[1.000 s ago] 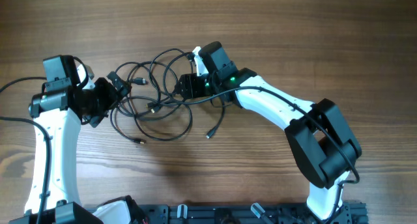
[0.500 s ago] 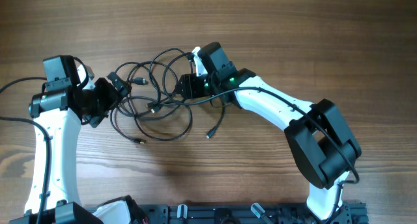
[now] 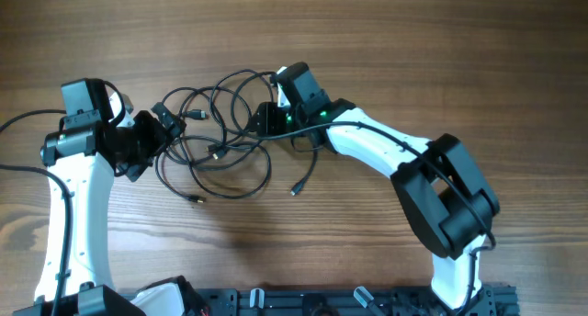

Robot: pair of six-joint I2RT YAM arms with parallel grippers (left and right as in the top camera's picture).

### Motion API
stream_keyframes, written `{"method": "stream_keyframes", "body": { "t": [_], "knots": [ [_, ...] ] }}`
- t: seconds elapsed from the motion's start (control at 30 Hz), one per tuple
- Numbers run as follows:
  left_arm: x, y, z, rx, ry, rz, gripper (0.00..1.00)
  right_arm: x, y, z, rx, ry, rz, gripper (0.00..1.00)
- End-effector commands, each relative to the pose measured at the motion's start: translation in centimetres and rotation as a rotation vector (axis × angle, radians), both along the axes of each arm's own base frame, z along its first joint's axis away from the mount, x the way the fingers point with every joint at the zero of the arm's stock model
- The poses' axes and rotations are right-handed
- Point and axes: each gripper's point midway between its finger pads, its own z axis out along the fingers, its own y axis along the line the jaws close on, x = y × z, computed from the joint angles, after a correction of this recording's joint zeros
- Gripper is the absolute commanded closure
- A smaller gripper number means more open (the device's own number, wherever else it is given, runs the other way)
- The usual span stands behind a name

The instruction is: Untangle cables

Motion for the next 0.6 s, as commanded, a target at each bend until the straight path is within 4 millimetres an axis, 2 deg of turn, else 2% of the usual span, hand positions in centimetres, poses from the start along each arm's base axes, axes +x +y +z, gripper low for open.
{"method": "stream_keyframes", "body": {
  "t": [0.0, 0.07, 0.2, 0.3, 0.43, 0.57],
  "knots": [
    [-0.3, -0.1, -0.6, 0.006, 0.017, -0.015, 0.0, 0.0, 0.1, -0.8, 0.004, 0.041, -0.043, 0.67],
    [-0.3, -0.1, -0.6, 0.006, 0.018, -0.015, 0.0, -0.3, 0.5, -0.5, 0.026, 0.049, -0.024, 0.96],
    [-0.3, -0.1, -0.6, 0.006, 0.017, -0.015, 0.0, -0.5, 0.7, 0.4, 0.06, 0.055, -0.002, 0.96],
    [-0.3, -0.1, -0.6, 0.006, 0.018, -0.015, 0.0, 0.0, 0.4, 2.2, 0.077, 0.024, -0.006, 0.96],
    [-0.3, -0.1, -0.6, 0.006, 0.017, -0.015, 0.0, 0.4, 0.2, 6.3, 0.11, -0.082, 0.029, 0.96],
    [-0.2, -0.1, -0.6, 0.008, 0.013, -0.015, 0.0, 0.2, 0.1, 12.1, 0.164, -0.21, 0.057, 0.96]
  ]
}}
